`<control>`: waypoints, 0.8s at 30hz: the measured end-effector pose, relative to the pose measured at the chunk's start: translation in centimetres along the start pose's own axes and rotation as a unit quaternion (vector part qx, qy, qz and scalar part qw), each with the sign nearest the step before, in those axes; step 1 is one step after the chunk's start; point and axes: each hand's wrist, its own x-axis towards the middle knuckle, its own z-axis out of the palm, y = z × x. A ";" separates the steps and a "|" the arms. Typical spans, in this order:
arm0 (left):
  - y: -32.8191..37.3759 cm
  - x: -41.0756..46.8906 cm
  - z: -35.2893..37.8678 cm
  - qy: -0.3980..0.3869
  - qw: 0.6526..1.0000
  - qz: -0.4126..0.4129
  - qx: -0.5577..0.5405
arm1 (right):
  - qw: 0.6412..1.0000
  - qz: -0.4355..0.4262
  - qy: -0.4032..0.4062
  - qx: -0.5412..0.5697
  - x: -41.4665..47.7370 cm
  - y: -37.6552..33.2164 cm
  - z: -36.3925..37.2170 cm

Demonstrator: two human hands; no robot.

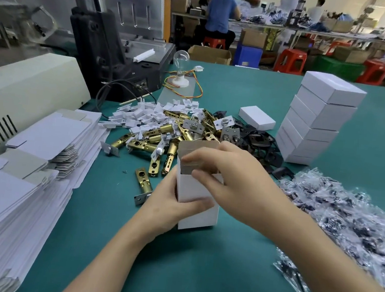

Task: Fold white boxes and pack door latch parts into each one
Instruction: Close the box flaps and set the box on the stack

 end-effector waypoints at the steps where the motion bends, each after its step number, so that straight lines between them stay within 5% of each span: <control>1: 0.1 0.0 0.0 0.017 1.000 0.010 -0.003 | 1.000 0.001 0.014 0.002 -0.1 0.3 0.0; 7: 0.1 0.4 0.0 0.164 0.983 0.080 0.017 | 0.960 0.066 0.228 0.149 -0.8 3.6 0.4; 13: -0.5 0.4 0.1 0.223 0.967 0.119 0.028 | 0.947 0.120 0.164 0.248 -1.9 4.7 4.0; 24: 0.5 -0.1 0.2 0.232 0.948 0.176 0.126 | 0.965 0.056 0.191 0.171 -2.7 4.1 3.8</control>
